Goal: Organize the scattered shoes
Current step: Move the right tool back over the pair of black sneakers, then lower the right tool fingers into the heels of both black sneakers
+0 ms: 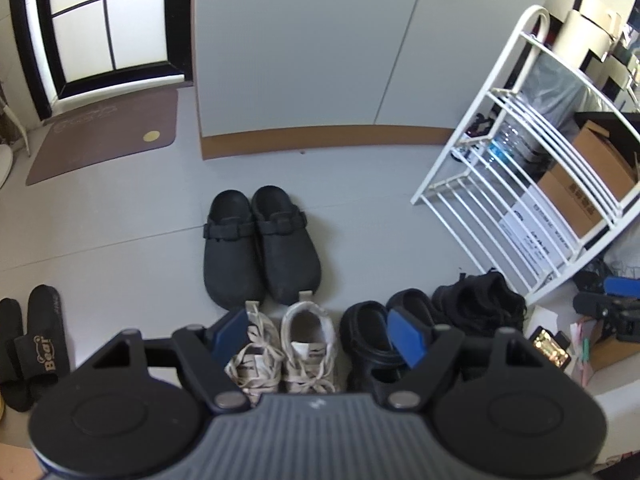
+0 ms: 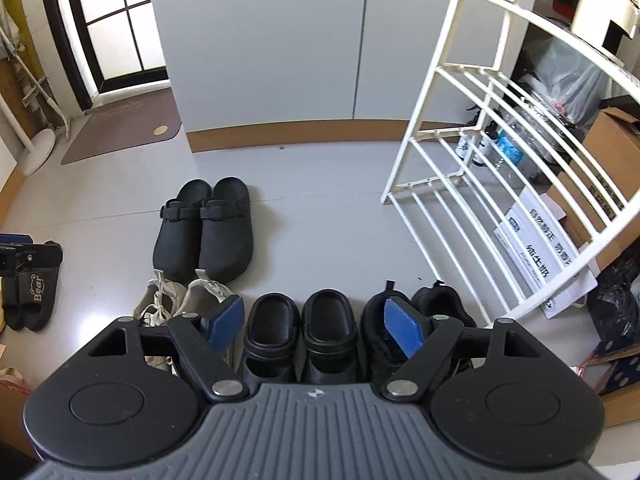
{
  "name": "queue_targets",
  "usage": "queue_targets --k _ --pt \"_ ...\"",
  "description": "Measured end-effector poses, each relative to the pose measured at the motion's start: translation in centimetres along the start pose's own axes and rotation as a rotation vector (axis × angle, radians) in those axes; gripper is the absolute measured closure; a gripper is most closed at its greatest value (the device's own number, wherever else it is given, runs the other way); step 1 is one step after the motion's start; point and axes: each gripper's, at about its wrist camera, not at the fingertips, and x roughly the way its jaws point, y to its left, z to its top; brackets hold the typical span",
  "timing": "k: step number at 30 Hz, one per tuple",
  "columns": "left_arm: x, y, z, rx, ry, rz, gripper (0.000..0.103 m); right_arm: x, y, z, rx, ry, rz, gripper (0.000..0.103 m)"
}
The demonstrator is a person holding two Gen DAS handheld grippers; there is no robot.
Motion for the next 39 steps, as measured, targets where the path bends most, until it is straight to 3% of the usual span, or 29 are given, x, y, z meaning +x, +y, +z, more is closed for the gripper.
queue_targets --k 8,16,22,32,36,39 --pt "1.0 0.1 -0.9 -0.023 0.038 -0.009 0.024 1.8 -4.1 -2.7 -0.004 -0.004 0.018 0.018" --pt "1.8 -0.7 -1.4 -0.004 0.073 -0.008 0.024 2.6 -9.6 -3.5 0.054 0.087 0.005 0.018" --pt "2.3 -2.6 -1.0 0.037 0.079 -0.037 0.024 2.9 -12.4 -3.6 0.011 0.102 0.038 0.018" --pt "4.9 -4.1 -0.7 0.05 0.131 -0.068 0.024 6.2 -15.1 -2.9 0.025 0.177 0.053 0.019" --pt "6.0 -5.1 -0.6 0.07 0.146 -0.078 0.024 7.2 -15.9 -2.1 0.053 0.184 0.057 0.027" --pt "7.0 -5.8 -0.7 0.085 0.167 -0.09 0.024 7.9 -15.8 -1.7 0.044 0.183 0.055 0.027"
